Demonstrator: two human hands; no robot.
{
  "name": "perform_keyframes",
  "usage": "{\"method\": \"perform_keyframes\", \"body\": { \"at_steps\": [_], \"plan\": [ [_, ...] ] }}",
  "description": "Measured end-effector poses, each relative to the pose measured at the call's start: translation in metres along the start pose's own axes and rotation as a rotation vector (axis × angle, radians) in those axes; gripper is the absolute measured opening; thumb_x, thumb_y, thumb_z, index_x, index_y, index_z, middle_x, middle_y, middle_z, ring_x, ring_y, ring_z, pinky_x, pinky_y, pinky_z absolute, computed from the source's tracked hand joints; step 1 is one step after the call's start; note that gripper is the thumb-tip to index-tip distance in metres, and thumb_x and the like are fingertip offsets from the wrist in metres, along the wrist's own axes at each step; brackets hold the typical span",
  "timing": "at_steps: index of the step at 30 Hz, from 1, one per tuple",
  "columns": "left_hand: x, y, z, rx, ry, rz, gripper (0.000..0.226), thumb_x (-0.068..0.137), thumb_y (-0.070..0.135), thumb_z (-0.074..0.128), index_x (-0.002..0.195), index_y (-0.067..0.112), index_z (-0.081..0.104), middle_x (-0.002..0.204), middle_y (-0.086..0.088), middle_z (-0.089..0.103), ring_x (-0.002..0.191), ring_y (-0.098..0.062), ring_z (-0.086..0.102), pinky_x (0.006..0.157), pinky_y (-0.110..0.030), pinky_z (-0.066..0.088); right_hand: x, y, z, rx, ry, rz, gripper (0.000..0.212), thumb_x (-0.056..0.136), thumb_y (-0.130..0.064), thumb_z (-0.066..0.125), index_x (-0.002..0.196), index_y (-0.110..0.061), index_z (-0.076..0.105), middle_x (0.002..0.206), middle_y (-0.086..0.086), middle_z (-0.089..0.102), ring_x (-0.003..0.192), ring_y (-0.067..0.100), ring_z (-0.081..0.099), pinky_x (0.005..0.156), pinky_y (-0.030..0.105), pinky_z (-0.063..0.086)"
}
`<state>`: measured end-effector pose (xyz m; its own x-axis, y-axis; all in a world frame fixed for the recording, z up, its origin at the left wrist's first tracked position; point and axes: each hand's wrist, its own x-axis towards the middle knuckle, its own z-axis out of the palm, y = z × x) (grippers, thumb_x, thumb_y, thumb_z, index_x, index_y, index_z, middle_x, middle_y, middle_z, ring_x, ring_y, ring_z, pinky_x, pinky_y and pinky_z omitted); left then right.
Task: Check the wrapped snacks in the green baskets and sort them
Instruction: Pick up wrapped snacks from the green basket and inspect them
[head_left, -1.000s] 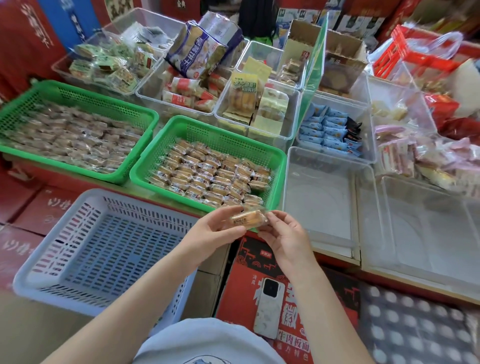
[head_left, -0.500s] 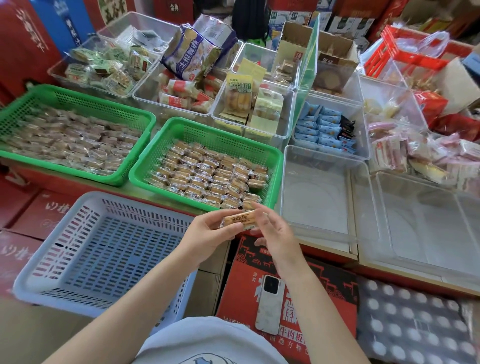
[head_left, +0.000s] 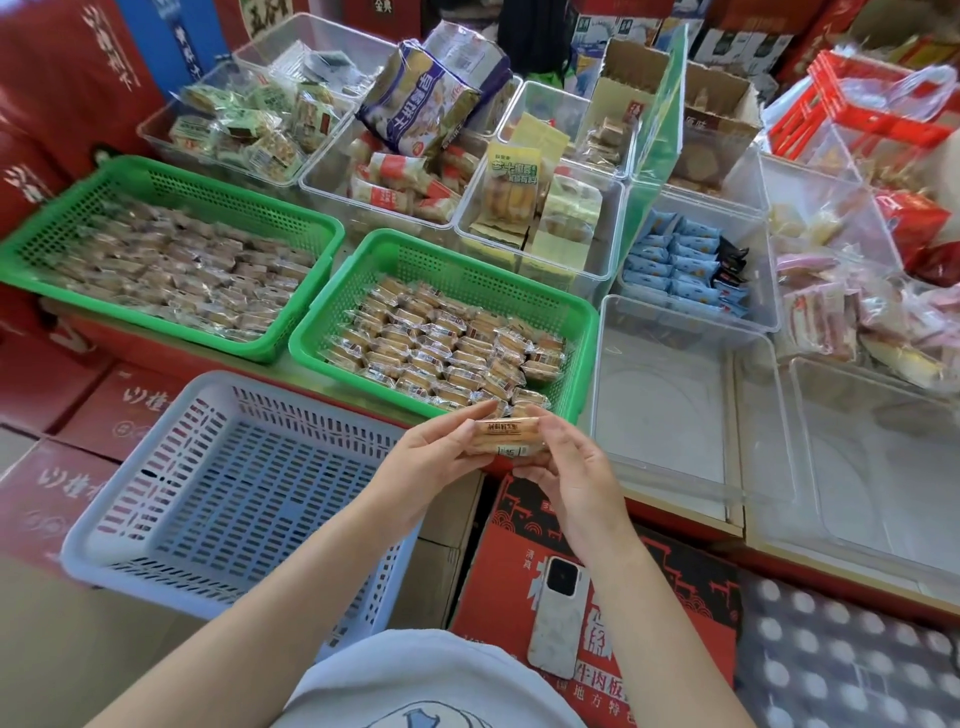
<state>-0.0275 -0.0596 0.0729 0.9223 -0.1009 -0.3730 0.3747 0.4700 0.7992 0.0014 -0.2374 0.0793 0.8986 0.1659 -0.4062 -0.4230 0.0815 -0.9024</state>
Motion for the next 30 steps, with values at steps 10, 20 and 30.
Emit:
{"method": "perform_keyframes", "body": {
  "at_steps": [10,20,30],
  "plan": [
    [0.010,0.012,-0.011,0.082,0.363,0.029,0.014,0.091,0.017,0.073,0.101,0.007,0.072,0.085,-0.010,0.078,0.073,-0.017,0.075,0.056,-0.025,0.060,0.015,-0.008,0.004,-0.146,0.006,-0.079,0.035,0.089,-0.046,0.062,0.112,-0.022,0.073,0.111,0.004,0.073,0.108,0.023,0.067,0.093,0.036,0.054],
    [0.015,0.019,-0.021,0.149,0.230,-0.008,0.037,0.076,0.035,0.074,0.108,0.016,0.076,0.091,-0.011,0.078,0.072,-0.020,0.071,0.056,-0.026,0.058,0.028,-0.011,0.003,-0.274,0.112,-0.095,0.012,0.101,-0.012,0.055,0.097,-0.009,0.066,0.091,0.005,0.072,0.074,0.005,0.063,0.067,0.023,0.051],
    [0.016,0.012,-0.027,0.196,0.244,0.004,0.019,0.091,0.013,0.071,0.108,0.007,0.078,0.102,-0.009,0.078,0.083,-0.017,0.074,0.063,-0.023,0.059,0.025,-0.006,0.004,-0.303,0.112,-0.084,0.010,0.103,-0.016,0.053,0.103,-0.016,0.063,0.097,0.004,0.071,0.080,0.008,0.067,0.063,0.021,0.053]
  ]
}}
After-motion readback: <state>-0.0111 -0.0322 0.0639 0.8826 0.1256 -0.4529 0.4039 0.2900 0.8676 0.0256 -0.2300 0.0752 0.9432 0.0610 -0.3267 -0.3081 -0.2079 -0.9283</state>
